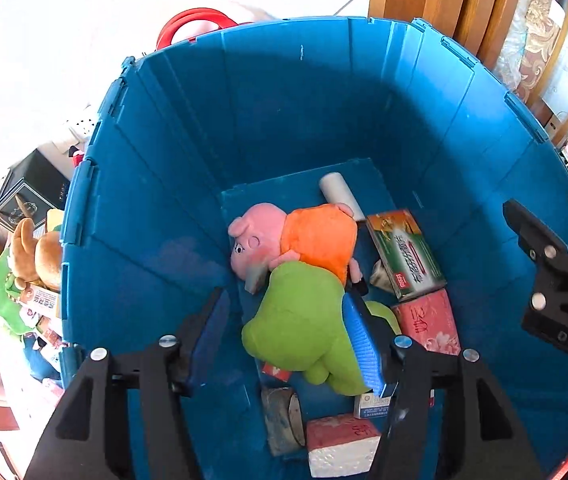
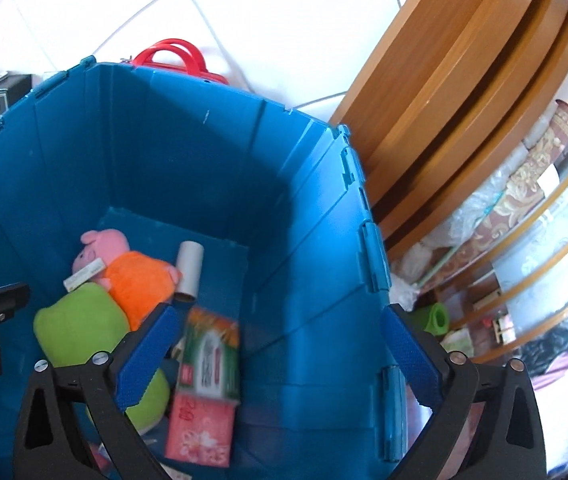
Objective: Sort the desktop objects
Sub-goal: 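Withdraw both tools from the crate back toward the pile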
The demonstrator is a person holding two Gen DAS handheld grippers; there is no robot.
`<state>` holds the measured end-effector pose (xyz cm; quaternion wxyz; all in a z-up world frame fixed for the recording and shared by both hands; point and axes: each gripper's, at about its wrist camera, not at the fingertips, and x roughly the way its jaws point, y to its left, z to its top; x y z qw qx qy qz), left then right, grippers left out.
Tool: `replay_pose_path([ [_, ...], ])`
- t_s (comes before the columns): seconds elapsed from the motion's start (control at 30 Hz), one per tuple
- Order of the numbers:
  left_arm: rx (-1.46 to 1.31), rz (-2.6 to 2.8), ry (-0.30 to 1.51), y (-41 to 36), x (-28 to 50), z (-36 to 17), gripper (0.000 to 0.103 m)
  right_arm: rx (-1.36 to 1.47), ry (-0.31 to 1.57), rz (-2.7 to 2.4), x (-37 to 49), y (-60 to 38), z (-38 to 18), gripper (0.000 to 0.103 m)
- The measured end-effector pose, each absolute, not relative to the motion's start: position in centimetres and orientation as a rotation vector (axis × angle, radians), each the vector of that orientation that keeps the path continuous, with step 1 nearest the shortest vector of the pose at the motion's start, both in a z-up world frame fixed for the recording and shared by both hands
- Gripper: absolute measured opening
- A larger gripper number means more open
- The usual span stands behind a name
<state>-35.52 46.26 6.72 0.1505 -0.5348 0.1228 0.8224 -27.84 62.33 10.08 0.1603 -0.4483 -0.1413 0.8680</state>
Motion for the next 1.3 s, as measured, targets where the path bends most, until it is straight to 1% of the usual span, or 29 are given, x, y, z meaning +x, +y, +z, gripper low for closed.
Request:
replay_pose_path([
  [0.43,-1.488,2.280,0.380,44.9,-32.2,9.7,0.058,-1.305,-0.284,2.577,-24.7,61.4,13.1,0.103],
  [0.6,-1.442,2.259,0.325,42.4,-30.0,12.0,0.058,-1.293,-0.154,2.658,-21.9,60.8,14.8,0.103],
  [0.7,-1.366,2.275,0.285,40.3,-28.2,13.7,0.058,-1.265,-0.063,2.736,-19.8,59.6,15.9,0.103],
  [0.87,-1.136,2.421,0.244,34.9,-24.2,16.5,0.058,-1.141,0.018,2.895,-16.2,55.7,17.7,0.103],
  [0.97,-1.024,2.512,0.204,30.3,-22.4,16.7,0.058,-1.049,0.056,3.002,-14.5,52.5,18.3,0.103],
  [1.1,-0.968,2.607,0.110,23.5,-21.5,15.1,0.058,-0.904,0.113,3.112,-13.1,47.5,18.5,0.103],
  [1.2,-0.973,2.734,0.095,18.1,-21.2,13.1,0.058,-0.806,0.177,3.188,-12.7,43.2,18.4,0.103],
  [1.3,-1.027,2.833,0.082,12.6,-21.1,10.4,0.058,-0.777,0.220,3.254,-13.5,38.5,17.9,0.103],
])
